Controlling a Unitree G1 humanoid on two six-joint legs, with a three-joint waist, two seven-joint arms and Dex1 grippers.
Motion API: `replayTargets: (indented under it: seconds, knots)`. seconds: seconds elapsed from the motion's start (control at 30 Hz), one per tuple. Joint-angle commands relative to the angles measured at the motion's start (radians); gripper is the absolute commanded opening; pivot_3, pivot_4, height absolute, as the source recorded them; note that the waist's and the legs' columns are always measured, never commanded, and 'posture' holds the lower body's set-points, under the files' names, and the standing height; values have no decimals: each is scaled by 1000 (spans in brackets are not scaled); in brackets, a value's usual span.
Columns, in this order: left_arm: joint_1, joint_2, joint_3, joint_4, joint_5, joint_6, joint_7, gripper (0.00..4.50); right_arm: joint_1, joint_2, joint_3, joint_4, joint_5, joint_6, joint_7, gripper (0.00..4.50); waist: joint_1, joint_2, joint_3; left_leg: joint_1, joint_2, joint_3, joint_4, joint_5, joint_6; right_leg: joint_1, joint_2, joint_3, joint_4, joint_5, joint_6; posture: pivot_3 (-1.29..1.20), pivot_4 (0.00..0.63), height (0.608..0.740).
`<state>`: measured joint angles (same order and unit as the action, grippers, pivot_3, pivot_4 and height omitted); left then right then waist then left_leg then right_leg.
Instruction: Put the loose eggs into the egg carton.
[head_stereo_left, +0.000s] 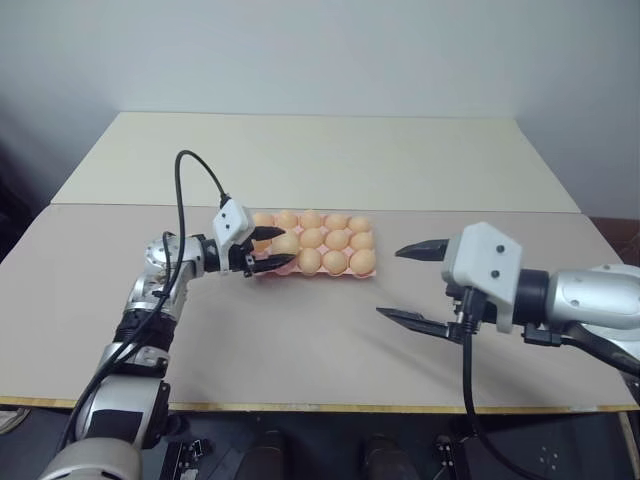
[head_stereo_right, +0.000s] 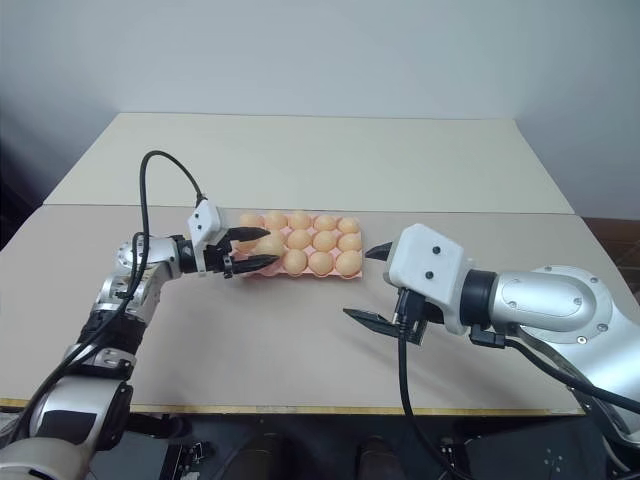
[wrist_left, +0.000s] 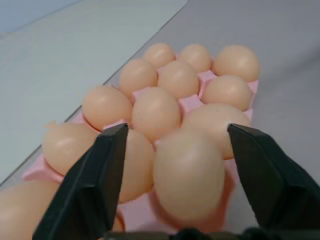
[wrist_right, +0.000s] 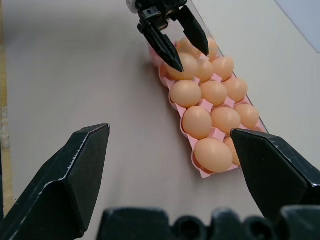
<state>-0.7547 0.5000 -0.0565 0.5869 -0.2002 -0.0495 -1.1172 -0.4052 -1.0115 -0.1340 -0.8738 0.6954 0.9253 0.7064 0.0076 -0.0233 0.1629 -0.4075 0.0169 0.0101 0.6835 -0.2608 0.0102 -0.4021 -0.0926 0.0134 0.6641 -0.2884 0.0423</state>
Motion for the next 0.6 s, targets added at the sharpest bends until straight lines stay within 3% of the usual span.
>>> replayTargets:
  seconds: [0.03, 0.23, 0.4, 0.6]
  knots:
    - [-24, 15, 47, -33, -47, -10, -34, 3694, 1, -19, -40, -18, 22, 0, 0, 4500, -2, 0, 0, 0, 0, 0, 0, 0, 0, 0, 0, 0, 0, 0, 0, 0, 150, 740]
    - [14, 73, 92, -105, -74, 17, -53, 3694, 1, -28, -29, -7, 19, -15, 1, 4500, -5, 0, 0, 0, 0, 0, 0, 0, 0, 0, 0, 0, 0, 0, 0, 0, 150, 740]
    - [151, 234, 137, -291, -102, 107, -104, 3694, -14, -26, -22, 8, 38, -27, 29, 4500, -18, 0, 0, 1, 1, 0, 0, 0, 0, 0, 1, 0, 0, 0, 0, 0, 150, 740]
    - [345, 411, 259, -514, -91, 242, -7, 3694, -60, -5, -11, 46, 80, -34, 63, 4500, -21, 0, 0, 1, 2, -1, 0, 0, 0, 0, 0, 0, 0, 0, 0, 0, 150, 740]
